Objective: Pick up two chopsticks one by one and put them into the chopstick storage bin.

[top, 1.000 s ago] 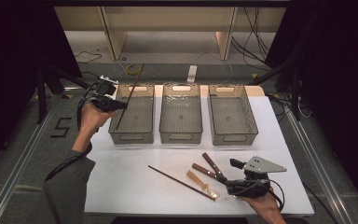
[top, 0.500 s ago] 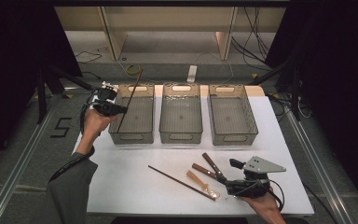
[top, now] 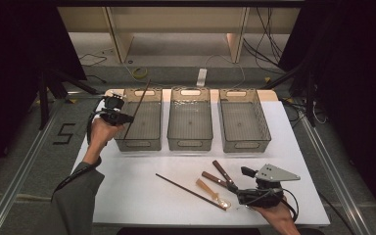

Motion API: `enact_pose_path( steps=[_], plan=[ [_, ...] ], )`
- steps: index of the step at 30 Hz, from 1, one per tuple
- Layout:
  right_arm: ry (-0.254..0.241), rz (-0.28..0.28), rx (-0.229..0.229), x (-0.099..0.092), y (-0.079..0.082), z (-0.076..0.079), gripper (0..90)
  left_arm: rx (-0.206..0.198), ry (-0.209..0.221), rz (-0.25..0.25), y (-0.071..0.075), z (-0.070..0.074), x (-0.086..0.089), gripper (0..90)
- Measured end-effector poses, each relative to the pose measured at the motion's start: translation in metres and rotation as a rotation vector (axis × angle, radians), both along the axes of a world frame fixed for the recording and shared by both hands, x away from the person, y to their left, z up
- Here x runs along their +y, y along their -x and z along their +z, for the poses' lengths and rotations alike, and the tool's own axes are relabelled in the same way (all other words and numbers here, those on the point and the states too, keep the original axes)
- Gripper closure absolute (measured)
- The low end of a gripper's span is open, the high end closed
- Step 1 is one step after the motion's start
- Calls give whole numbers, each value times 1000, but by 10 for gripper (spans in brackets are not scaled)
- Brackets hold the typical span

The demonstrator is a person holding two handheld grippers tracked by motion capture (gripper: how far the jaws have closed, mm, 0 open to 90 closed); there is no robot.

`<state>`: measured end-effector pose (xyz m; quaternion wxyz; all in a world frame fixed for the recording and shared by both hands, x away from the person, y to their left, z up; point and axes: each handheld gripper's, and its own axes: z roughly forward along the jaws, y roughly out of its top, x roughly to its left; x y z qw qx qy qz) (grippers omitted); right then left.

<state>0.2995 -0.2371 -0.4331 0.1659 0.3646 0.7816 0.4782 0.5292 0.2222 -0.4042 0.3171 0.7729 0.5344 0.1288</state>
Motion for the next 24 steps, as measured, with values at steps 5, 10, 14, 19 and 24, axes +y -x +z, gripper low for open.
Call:
enact_pose_path(
  steps=[5,10,14,19,24],
  plan=[
    [0,1,3,0,0,0,262,20,20,8,3,3,-1,606],
    [-1,1,0,0,0,0,262,-17,68,-24,17,11,-7,461],
    [1,2,1,0,0,0,262,-49,121,-87,34,11,-12,370],
    [3,5,1,2,0,0,262,-76,104,-158,50,16,-22,294],
    [1,7,-4,2,1,0,262,-88,51,-249,67,22,-37,252]
  ],
)
